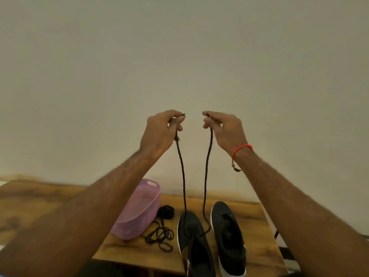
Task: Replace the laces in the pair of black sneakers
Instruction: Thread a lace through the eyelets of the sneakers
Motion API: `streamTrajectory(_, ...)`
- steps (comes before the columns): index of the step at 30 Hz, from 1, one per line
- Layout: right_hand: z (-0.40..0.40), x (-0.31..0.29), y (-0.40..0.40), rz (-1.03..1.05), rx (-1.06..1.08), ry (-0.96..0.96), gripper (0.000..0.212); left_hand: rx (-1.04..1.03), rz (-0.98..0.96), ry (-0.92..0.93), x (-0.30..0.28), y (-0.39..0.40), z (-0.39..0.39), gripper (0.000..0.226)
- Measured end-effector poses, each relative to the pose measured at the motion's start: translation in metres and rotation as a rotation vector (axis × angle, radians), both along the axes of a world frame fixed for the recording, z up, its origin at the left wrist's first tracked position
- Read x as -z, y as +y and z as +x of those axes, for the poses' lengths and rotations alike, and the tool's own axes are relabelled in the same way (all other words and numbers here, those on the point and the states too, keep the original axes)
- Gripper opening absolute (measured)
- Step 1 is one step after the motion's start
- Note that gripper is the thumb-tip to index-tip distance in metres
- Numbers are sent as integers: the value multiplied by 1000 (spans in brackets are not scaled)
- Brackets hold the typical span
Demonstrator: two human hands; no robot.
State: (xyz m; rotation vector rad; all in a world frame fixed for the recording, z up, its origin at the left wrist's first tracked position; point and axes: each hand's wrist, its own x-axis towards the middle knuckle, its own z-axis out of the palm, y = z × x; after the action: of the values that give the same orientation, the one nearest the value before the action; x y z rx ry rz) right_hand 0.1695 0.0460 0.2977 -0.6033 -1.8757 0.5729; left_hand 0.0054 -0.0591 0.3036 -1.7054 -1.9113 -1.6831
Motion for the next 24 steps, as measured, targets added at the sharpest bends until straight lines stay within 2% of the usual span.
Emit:
streamTrajectory(4,19,53,10,-110,36,-55,12,-210,-223,390,77,-11,-26,26)
streamTrajectory(7,27,101,10,-174,40,-176,7,-227,-523,474,151,-22,-30,27)
streamTrajectory(11,27,168,4,-212,18,-446,5,-293,-950,589,239,-34,-20,36)
streamTrajectory(13,24,201,-2,-246,12,-581,6,-253,-978,510,267,-38,-9,50)
streamTrajectory(16,19,240,-11,-318,-48,-696,14,-108,-946,212,283,-38,14,64)
streamTrajectory(17,16,249,-12,-322,-76,-732,14,-80,-949,202,285,-37,22,66)
streamTrajectory(20,11,260,-12,-372,-121,-781,15,-50,-941,269,294,-36,35,57)
streamTrajectory(24,5,272,-13,-433,-134,-784,13,-61,-846,207,306,-31,31,36)
